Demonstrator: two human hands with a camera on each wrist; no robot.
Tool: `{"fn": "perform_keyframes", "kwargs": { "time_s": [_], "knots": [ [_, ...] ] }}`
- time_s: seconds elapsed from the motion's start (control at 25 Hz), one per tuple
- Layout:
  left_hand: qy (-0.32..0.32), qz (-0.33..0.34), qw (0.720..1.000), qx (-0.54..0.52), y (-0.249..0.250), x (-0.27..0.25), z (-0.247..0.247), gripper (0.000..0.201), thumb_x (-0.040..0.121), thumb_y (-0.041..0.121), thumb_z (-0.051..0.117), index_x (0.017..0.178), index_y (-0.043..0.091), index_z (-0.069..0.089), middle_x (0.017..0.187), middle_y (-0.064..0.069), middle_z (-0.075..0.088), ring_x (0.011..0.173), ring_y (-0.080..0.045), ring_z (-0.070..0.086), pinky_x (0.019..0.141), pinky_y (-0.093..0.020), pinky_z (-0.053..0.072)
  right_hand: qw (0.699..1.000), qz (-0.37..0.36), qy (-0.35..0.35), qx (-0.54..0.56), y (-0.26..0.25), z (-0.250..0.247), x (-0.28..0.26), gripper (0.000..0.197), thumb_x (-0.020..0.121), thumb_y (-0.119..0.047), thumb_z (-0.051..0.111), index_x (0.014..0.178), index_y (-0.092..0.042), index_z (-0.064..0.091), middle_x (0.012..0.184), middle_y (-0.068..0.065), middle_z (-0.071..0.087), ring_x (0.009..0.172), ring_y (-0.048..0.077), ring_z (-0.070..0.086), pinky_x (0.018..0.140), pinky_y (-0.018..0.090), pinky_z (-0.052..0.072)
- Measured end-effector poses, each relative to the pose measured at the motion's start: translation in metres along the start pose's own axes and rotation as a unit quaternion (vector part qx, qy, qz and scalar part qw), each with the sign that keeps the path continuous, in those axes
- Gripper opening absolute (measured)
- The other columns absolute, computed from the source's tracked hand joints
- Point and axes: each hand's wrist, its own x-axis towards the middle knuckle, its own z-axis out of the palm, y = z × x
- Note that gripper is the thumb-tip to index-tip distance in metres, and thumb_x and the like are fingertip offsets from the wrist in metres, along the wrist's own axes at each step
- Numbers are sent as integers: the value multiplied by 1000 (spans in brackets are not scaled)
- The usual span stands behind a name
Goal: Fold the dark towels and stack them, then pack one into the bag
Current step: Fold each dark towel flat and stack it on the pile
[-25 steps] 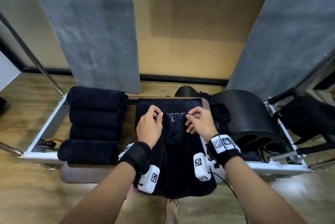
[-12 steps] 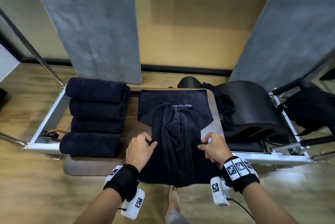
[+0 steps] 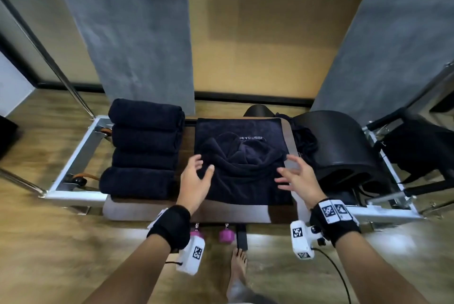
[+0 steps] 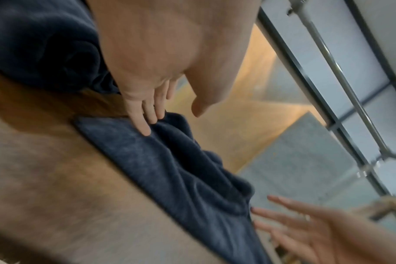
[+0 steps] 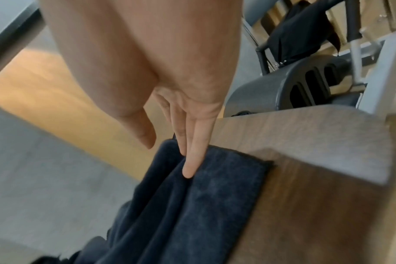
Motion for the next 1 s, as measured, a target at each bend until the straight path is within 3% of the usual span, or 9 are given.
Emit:
{"fn": "perform_keyframes", "kwargs": {
  "time_s": [0.08,0.16,0.2,0.36,0.48,0.56,0.72,0.84,1.0],
  "knots": [
    [-48,79,990,104,-14,-19,-4,26,97,27,74,120,17,67,115,5,66,110,-13,63,103,-35,50,989,-46,27,-140,18,3,-10,23,94,-3,72,116,-8,67,101,24,73,87,32,72,86,46,62],
    [-102,110,966,212,-29,-34,-11,21,95,27,75,115,22,68,114,11,60,112,-14,58,101,-41,49,955,-108,23,-277,37,4,-21,14,87,-4,79,95,-14,73,94,12,73,87,28,69,81,24,58],
    [-117,114,954,253,-35,-40,-15,23,95,29,76,115,24,68,116,13,56,114,-13,56,100,-41,48,939,-131,13,-319,46,5,-25,15,85,-6,82,92,-16,74,96,6,70,89,24,66,82,19,54],
    [-113,122,935,313,-44,-57,-25,17,94,36,77,108,32,68,112,16,49,110,-9,52,97,-38,43,898,-178,4,-401,68,4,-39,24,81,-16,88,101,-19,76,110,-8,56,100,9,57,91,23,48],
    [-102,137,928,332,-39,-63,-28,5,98,34,72,98,31,68,104,15,51,108,-11,52,92,-35,39,872,-214,27,-440,76,3,-46,14,86,-20,83,97,-21,74,106,-11,54,99,9,55,86,22,43],
    [-86,154,927,332,-33,-66,-28,8,102,28,64,99,32,59,103,15,54,106,-14,53,89,-35,35,855,-247,38,-454,76,3,-51,4,95,-18,71,94,-22,70,100,-11,55,96,12,55,84,31,48],
    [-39,199,935,291,-13,-67,-29,17,108,22,50,107,36,42,98,15,61,94,-10,57,92,-37,34,880,-223,41,-419,66,1,-58,16,109,-22,43,95,-30,46,78,-6,58,71,16,55,69,43,51],
    [-35,198,964,172,1,-55,-32,5,110,35,50,105,35,49,101,15,67,93,-3,63,88,-30,45,908,-237,46,-341,45,-7,-55,16,106,-24,55,91,-29,53,65,-1,61,62,18,57,65,37,47],
    [-27,189,979,69,16,-19,-32,8,99,29,72,101,25,65,102,11,65,103,1,61,88,-11,44,956,-217,21,-198,-1,-35,-23,16,95,0,70,104,-13,76,94,-4,75,92,14,69,90,26,52]
  ]
}}
